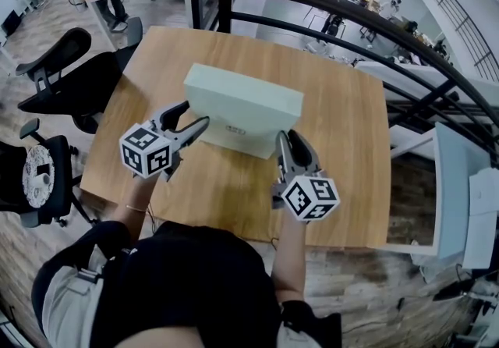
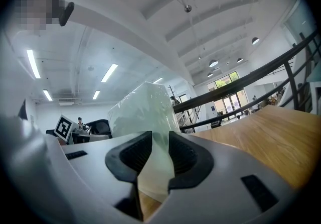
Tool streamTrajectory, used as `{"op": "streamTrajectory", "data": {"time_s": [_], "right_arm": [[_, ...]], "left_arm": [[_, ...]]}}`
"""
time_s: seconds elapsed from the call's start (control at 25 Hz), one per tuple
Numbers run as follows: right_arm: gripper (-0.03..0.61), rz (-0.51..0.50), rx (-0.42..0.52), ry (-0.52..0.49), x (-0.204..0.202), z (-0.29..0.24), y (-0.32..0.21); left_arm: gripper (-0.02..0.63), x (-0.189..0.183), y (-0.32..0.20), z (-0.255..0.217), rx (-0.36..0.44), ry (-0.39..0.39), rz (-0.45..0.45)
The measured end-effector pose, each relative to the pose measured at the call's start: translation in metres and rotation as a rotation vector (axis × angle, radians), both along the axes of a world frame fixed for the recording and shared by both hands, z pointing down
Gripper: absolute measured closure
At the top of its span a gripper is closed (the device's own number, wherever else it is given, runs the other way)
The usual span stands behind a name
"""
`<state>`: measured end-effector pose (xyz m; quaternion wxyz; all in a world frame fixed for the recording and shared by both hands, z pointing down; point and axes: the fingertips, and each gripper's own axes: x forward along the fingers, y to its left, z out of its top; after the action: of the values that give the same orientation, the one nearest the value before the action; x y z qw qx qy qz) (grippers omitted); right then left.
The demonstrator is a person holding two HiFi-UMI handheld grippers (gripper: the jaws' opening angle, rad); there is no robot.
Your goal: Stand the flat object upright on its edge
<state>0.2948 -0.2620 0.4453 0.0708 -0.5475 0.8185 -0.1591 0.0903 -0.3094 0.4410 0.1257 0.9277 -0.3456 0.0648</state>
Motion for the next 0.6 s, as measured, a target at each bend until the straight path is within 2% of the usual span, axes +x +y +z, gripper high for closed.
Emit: {"op": "streamTrajectory", "data": {"time_s": [0.6], "right_arm": [[0.486, 0.000, 0.008, -0.009, -0.004, -0.003, 0.015]], "left_arm": [[0.342, -0.003, 0.014, -0.003, -0.002, 0.024, 0.019]]}}
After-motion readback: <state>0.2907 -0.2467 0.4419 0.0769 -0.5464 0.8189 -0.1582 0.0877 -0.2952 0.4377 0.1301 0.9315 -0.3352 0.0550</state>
